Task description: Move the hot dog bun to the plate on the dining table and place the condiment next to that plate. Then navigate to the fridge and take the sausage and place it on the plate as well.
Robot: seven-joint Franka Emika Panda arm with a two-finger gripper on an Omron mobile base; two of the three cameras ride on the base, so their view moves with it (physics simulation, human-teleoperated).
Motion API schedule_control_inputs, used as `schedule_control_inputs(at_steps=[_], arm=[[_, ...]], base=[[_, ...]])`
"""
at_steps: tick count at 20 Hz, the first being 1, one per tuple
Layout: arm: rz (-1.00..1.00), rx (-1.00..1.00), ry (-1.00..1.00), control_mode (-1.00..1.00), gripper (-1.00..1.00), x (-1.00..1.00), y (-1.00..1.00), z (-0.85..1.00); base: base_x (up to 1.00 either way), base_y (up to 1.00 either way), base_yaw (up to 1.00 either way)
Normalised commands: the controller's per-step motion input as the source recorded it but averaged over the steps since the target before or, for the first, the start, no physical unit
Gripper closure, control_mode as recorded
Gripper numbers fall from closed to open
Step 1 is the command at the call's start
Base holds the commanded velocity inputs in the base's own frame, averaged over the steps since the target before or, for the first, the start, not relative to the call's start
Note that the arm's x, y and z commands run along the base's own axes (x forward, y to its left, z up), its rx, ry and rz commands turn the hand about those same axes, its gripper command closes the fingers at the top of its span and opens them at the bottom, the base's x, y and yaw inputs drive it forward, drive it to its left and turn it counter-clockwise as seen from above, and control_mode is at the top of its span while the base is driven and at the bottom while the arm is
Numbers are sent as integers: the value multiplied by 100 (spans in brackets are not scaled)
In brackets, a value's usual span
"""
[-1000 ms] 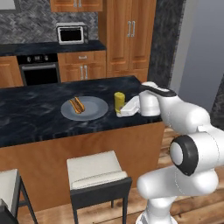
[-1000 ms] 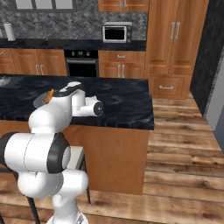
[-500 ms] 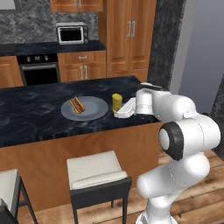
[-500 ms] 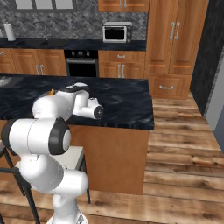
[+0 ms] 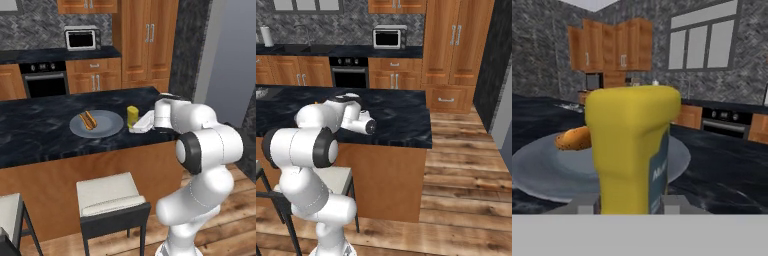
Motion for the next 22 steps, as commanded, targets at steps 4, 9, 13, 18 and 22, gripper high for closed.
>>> schedule_control_inputs(at_steps=[4, 9, 13, 18, 22], arm=[[0, 0, 0, -100, -100, 0, 4, 4], [0, -2, 0, -100, -100, -6, 0, 28], [0, -5, 0, -100, -100, -25, 1, 63], [0, -9, 0, -100, -100, -39, 2, 91], [0, -10, 0, -100, -100, -30, 3, 100]], base=[[0, 0, 0], [0, 0, 0], [0, 0, 0], [0, 0, 0], [0, 0, 0]])
